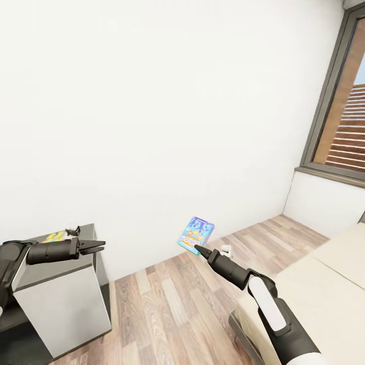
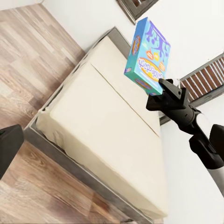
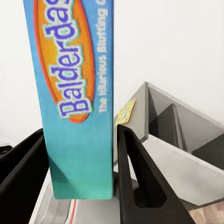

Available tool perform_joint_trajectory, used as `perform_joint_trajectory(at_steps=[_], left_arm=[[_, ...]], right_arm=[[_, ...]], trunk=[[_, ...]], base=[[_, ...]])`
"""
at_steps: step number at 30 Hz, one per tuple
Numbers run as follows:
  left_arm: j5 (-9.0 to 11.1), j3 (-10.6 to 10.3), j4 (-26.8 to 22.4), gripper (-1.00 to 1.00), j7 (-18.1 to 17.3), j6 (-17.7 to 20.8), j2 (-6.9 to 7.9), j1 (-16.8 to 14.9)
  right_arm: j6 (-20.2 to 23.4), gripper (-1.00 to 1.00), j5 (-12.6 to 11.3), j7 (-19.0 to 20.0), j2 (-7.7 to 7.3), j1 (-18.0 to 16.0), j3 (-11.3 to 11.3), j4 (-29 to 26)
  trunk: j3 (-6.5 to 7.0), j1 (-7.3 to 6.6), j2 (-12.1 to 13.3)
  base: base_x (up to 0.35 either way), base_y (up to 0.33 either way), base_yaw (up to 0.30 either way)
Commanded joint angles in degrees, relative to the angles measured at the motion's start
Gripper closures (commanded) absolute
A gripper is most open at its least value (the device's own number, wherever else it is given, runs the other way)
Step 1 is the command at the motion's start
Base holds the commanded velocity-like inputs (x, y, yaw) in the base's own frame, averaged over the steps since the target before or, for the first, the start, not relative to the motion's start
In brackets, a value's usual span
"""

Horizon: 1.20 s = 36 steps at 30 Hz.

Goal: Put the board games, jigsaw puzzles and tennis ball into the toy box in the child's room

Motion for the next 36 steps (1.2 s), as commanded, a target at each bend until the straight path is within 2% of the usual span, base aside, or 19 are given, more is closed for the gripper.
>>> perform_joint_trajectory(at_steps=[1,8,25,36], left_arm=[[-0.04,-0.02,0.00,-1.00,-0.23,0.61,0.00,-0.05],[-0.04,-0.02,0.00,-1.00,-0.23,0.61,0.01,-0.05],[-0.07,-0.02,0.00,-1.00,-0.23,0.61,0.01,-0.05],[-0.12,0.07,0.00,-1.00,-0.23,0.61,0.02,-0.05]], right_arm=[[0.17,1.00,-0.26,-0.01,-0.03,-0.04,0.04,-0.03],[0.12,1.00,-0.20,-0.02,0.09,-0.04,0.04,-0.17],[0.12,1.00,-0.17,-0.19,0.08,-0.04,0.04,-0.16],[0.10,1.00,-0.17,-0.27,0.10,-0.04,0.04,-0.07]], trunk=[[-0.08,0.02,-0.06],[0.07,0.02,-0.06],[1.19,0.02,-0.06],[1.25,0.02,-0.06]], base=[[0.103,-0.106,0.079],[0.103,-0.104,0.079],[0.104,-0.053,0.198],[0.114,0.000,0.019]])
